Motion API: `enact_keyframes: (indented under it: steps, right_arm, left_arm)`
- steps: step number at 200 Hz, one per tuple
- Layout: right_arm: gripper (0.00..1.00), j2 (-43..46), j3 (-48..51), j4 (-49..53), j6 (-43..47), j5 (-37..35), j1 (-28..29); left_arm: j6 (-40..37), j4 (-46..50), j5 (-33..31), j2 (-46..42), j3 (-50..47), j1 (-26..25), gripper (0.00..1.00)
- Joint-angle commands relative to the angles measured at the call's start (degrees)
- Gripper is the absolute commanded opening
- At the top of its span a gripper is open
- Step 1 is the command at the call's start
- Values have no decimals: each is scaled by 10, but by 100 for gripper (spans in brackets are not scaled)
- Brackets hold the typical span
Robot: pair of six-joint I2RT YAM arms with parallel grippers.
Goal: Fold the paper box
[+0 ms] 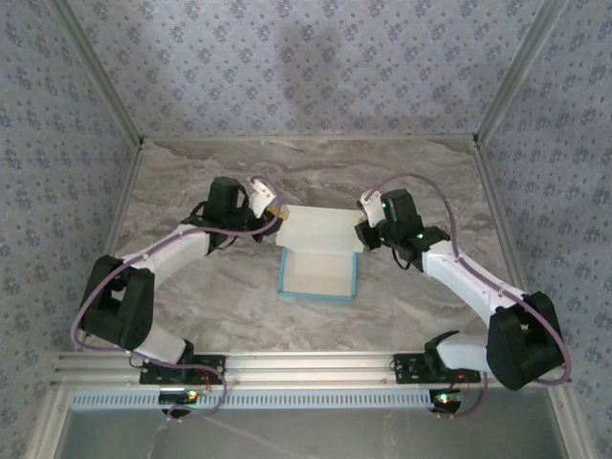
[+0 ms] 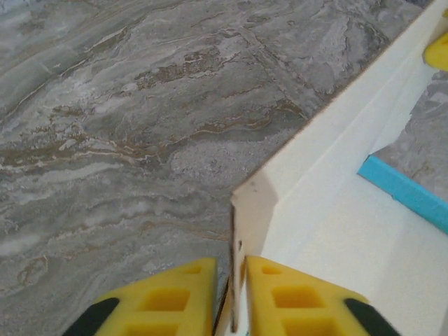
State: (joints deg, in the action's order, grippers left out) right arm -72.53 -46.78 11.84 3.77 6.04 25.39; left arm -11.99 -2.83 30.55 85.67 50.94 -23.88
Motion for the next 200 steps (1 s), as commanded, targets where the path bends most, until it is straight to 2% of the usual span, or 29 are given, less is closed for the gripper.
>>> enact_keyframes:
  steps: [1, 42, 81, 110, 148, 180, 200]
  right_arm:
    - [15, -3, -20, 12, -45, -36, 20]
    - [14, -1, -22, -12, -128, -93, 58]
    - [15, 17, -8, -56, -187, -135, 83]
    - [16, 44, 19, -99, -216, -166, 88]
    - [19, 57, 77, -210, -273, -221, 107]
    - [26, 34, 73, -218, -213, -202, 121]
    - [32, 39, 82, -204, -146, -148, 110]
  left_arm:
    - [20, 8, -12, -3, 11, -21, 12]
    - [92, -37, -79, -19, -2, -38, 1]
    - [135, -101, -149, -37, -28, -79, 0]
    - [155, -151, -180, -43, -56, -88, 0]
    - [174, -237, -226, -40, -100, -100, 0]
    - [167, -223, -221, -28, -82, -111, 4]
    - [145, -200, -207, -34, -75, -112, 18]
